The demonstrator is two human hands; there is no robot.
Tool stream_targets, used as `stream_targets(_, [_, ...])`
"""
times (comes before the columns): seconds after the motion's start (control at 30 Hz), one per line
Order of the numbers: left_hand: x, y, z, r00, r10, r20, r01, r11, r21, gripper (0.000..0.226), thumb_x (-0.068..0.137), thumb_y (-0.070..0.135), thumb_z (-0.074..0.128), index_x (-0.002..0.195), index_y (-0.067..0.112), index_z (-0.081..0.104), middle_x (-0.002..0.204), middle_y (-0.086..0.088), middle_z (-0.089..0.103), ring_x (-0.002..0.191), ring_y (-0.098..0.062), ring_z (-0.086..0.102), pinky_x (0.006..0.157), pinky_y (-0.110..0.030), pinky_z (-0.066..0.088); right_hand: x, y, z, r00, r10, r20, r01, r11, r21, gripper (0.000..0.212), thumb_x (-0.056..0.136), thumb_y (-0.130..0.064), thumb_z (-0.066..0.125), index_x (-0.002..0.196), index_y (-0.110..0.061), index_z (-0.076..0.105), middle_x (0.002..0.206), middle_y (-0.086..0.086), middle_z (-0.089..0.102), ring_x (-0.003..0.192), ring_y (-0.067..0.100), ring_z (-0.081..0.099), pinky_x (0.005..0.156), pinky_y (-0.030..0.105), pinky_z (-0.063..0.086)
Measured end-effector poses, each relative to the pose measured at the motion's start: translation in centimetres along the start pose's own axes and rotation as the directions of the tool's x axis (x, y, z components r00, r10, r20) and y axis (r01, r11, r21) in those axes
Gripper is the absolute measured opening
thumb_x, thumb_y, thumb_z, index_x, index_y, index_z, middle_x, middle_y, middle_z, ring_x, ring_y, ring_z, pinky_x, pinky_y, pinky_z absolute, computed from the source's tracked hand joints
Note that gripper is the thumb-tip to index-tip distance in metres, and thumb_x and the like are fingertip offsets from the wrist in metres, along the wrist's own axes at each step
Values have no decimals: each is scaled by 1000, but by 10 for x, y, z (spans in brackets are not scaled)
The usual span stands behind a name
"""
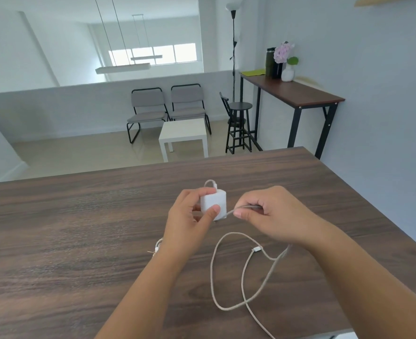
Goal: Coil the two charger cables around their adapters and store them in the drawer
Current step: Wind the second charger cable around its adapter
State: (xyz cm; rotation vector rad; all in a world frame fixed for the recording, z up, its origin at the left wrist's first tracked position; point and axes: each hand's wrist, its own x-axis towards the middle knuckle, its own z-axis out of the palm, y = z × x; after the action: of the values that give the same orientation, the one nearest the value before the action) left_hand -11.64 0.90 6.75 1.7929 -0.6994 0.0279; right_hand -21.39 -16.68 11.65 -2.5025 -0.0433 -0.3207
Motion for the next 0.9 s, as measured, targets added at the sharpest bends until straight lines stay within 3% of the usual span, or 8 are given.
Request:
stream_targets(0.1, [-2,0,-2,994,-26,105,27,1000,-4,38,83,20,74,111,43,61,109,18,63,90,-1,60,74,-22,53,7,5,-13,1000,3,-21,-4,1000,-20,7,85,-32,68,81,-29,72,72,-13,70,69,2,63,70,29,53])
stream_targets(0.17, [-3,-1,-3,984,-102,148,115,990,-77,42,77,25,79,109,44,60,105,18,66,90,-10,63,78,-33,56,12,7,-21,1000,-6,-3,6,1000,-24,4,82,-33,73,79,-30,72,68,-19,68,69,2,63,67,28,52])
stream_targets(0.27, [-5,2,-8,967,-138,215,171,975,-143,41,71,21,85,103,38,68,98,8,72,89,-19,66,80,-42,58,16,4,-26,998,-56,17,56,998,-23,6,78,-33,77,76,-30,73,66,-12,68,65,9,61,62,30,49])
stream_targets(0.37, [-7,6,-15,946,-117,301,171,972,-159,41,73,13,84,104,36,72,94,-2,74,87,-25,66,79,-39,59,18,5,-29,997,-81,19,79,993,91,6,75,-30,80,75,-28,75,64,-15,68,61,6,58,62,27,48])
stream_targets(0.47, [-10,8,-22,920,-123,373,193,969,-154,41,75,11,82,109,34,72,95,1,73,87,-18,65,80,-30,57,22,16,-32,997,-48,56,33,966,256,6,74,-22,82,77,-21,76,50,-18,57,53,2,46,63,23,42])
stream_targets(0.6, [-15,15,-27,880,-61,472,213,937,-275,42,76,16,79,115,27,71,102,-5,74,95,-18,66,82,-28,53,24,32,-21,996,-13,86,-30,878,479,10,73,-22,78,81,-17,77,64,-6,69,66,4,60,73,22,49])
stream_targets(0.77, [-12,19,-15,900,16,436,213,856,-471,43,74,17,76,117,19,70,118,-14,69,101,-27,63,82,-38,54,23,35,13,994,38,101,-98,709,698,23,88,-19,64,103,-6,74,99,6,75,97,15,69,84,23,51])
stream_targets(0.9, [-3,18,-5,951,-72,300,247,761,-600,46,71,17,78,116,18,69,122,-11,67,102,-25,65,84,-41,55,20,37,38,992,126,17,-101,704,703,21,95,-20,58,109,-14,73,97,13,74,91,33,66,88,44,51])
